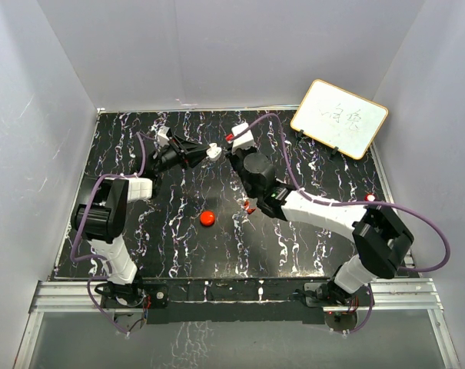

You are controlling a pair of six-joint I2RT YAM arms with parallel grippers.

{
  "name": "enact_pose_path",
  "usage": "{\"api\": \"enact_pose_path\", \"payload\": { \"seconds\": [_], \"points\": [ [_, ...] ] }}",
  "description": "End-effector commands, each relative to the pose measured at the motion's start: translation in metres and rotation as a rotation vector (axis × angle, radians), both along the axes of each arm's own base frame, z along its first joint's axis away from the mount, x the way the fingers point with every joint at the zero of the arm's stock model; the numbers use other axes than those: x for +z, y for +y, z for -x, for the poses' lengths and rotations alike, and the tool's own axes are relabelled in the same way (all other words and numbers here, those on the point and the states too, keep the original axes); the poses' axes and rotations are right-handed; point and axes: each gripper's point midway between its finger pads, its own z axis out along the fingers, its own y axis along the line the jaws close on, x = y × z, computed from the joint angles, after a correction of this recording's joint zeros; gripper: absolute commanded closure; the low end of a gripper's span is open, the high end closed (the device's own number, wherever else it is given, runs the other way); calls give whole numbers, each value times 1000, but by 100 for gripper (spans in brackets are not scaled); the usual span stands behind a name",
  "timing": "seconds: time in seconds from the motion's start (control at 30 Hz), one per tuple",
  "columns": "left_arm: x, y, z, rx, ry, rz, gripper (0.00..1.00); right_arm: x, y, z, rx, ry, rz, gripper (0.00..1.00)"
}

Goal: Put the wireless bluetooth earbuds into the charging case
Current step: Pick up the earbud from the center of the board, then place the earbud in the charging case.

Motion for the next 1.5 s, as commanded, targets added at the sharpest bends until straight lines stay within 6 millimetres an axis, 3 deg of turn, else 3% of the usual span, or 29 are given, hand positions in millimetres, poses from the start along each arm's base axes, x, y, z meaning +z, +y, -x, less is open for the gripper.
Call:
{"api": "enact_pose_path", "payload": {
  "seconds": [0.0, 0.63, 0.97, 1.03, 1.07, 1.17, 1.47],
  "points": [
    [19, -10, -5, -6, -21, 40, 100, 58, 5, 4, 61, -218, -133, 100],
    [25, -17, -6, 3, 4, 64, 100, 60, 9, 33, 223, -487, -187, 100],
    [30, -21, -6, -6, 3, 69, 100, 46, 17, 34, 252, -634, -111, 100],
    [32, -22, -6, -8, 2, 69, 100, 51, 15, 36, 247, -661, -117, 100],
    [32, -22, -6, -9, 0, 67, 100, 41, 19, 33, 252, -651, -98, 100],
    [32, -24, -6, -8, 3, 62, 100, 36, 22, 30, 256, -647, -90, 100],
    [30, -30, -4, -18, 11, 56, 100, 34, 19, 26, 242, -679, -83, 100]
  ]
}}
